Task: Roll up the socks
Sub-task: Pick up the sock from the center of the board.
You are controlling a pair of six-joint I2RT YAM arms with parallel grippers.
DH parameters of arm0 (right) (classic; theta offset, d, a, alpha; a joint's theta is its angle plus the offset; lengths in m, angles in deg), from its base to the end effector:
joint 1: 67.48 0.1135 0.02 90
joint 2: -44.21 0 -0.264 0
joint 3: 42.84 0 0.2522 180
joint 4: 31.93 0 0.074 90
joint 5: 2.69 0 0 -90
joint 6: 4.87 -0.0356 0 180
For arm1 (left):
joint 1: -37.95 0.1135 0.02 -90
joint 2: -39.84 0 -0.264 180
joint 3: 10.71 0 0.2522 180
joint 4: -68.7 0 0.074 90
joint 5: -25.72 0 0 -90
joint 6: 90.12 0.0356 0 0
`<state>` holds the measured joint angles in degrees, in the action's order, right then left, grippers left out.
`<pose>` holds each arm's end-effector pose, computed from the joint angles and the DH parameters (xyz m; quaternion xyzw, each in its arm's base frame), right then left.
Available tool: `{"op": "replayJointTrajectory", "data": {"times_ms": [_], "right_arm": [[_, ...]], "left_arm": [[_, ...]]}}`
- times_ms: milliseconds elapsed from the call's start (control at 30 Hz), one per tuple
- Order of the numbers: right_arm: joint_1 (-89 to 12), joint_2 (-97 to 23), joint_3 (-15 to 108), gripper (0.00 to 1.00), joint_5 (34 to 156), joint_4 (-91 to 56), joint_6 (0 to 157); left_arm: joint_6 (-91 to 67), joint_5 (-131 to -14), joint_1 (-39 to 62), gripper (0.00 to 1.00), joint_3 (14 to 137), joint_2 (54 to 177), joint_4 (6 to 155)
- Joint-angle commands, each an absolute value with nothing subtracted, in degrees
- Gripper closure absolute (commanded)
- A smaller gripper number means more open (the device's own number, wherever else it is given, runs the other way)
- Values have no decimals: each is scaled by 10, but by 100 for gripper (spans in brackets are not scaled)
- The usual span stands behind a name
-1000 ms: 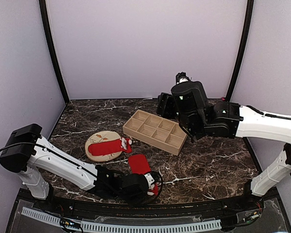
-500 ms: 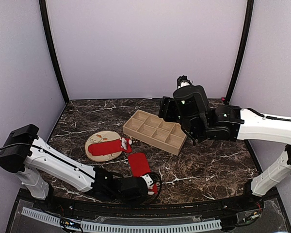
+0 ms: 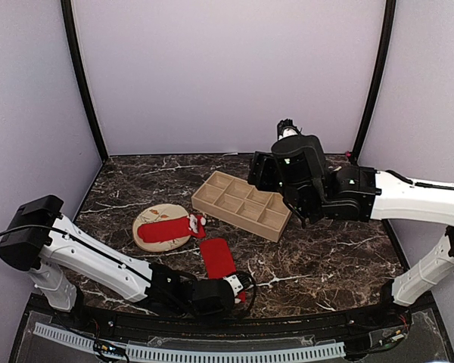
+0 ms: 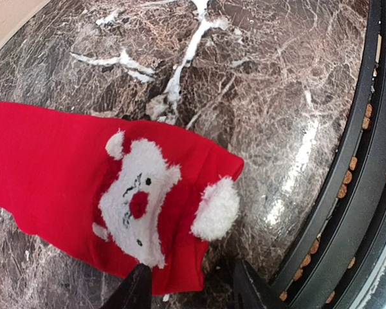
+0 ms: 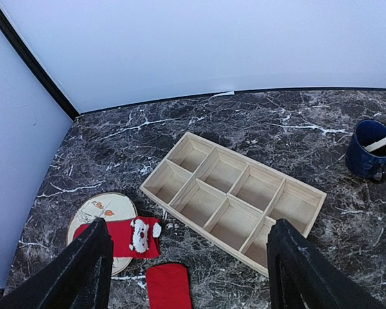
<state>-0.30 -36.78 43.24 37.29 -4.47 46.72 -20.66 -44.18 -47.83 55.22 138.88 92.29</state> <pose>0.1490 0.2839 0.3597 0.0408 0.7878 0.1893 0.5847 0.0366 -0.3299 0.1467 0.4664 0.8215 -0.1255 0.3030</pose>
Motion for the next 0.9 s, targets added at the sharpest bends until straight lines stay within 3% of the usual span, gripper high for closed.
{"op": "replayJointTrajectory", "data": {"times_ms": [0, 300, 867], "right_arm": [[-7, -353, 424, 24, 373, -64, 468], [-7, -353, 423, 24, 375, -65, 466], [-7, -340, 408, 25, 375, -69, 463]], "left_arm": [[-197, -435, -482, 56, 569, 1403, 943], [-199, -439, -481, 60, 575, 1416, 951], [-210, -443, -481, 86, 583, 1422, 972]]}}
